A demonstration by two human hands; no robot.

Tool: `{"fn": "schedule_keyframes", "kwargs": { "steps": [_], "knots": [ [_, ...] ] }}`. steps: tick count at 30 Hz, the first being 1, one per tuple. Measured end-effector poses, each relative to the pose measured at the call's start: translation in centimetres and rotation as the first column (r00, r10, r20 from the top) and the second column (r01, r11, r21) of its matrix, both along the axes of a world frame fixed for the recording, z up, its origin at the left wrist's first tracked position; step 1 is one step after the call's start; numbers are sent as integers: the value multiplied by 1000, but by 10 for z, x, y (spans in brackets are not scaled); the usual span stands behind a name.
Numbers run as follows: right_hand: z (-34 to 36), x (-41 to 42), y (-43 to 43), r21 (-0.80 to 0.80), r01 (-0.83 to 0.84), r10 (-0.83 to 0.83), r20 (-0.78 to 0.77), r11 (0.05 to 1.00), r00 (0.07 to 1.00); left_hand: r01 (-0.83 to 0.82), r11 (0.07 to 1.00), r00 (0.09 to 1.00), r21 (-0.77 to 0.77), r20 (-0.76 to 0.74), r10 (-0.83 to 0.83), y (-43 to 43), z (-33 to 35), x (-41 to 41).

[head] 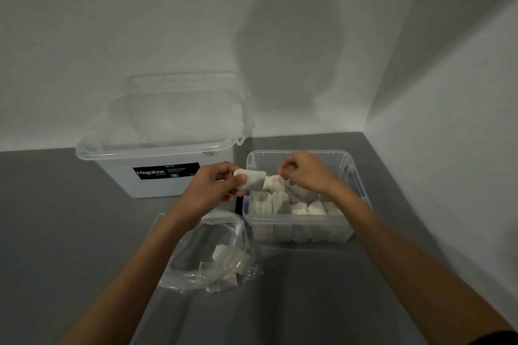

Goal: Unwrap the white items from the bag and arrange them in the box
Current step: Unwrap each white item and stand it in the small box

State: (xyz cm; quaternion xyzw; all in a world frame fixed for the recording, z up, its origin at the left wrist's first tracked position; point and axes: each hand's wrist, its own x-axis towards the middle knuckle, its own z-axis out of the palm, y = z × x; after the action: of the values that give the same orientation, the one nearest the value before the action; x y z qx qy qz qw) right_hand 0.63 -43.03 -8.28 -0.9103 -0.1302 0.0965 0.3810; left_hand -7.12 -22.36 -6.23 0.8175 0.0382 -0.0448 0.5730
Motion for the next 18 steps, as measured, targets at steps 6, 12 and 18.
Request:
{"fn": "schedule_keyframes", "kwargs": {
  "steps": [6,12,18],
  "knots": [
    [29,-28,-2,330,76,0,-225,941,974,38,990,999,-136,-11,-40,-20,8,7],
    [30,-43,-12,538,194,3,-343,820,939,33,962,999,-272,49,-20,-33,20,12],
    [30,-53,-14,687,315,-13,-407,655,913,106,966,994,-235,29,-102,-42,17,15]
  ]
}}
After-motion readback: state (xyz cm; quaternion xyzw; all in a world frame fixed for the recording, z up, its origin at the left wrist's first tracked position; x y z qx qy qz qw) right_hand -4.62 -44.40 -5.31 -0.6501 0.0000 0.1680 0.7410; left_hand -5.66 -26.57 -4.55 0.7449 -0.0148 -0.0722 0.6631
